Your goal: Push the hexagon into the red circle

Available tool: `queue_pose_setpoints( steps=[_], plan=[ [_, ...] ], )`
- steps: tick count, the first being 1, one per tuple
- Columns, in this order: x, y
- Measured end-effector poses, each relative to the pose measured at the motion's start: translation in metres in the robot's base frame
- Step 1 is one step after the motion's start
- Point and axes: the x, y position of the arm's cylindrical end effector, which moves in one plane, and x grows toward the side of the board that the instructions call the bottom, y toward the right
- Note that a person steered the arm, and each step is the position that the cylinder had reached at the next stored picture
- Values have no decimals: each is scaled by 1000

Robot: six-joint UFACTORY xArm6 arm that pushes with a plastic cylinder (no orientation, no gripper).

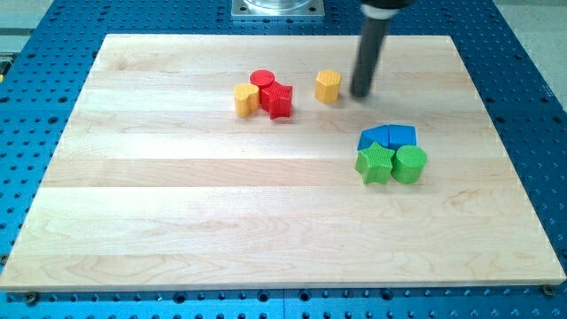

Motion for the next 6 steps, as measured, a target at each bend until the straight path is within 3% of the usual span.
queue_pose_setpoints(
  steps=[3,4,5,6],
  plan=[
    [-32,-185],
    [-26,-139],
    [-6,-196],
    [-14,-266]
  ],
)
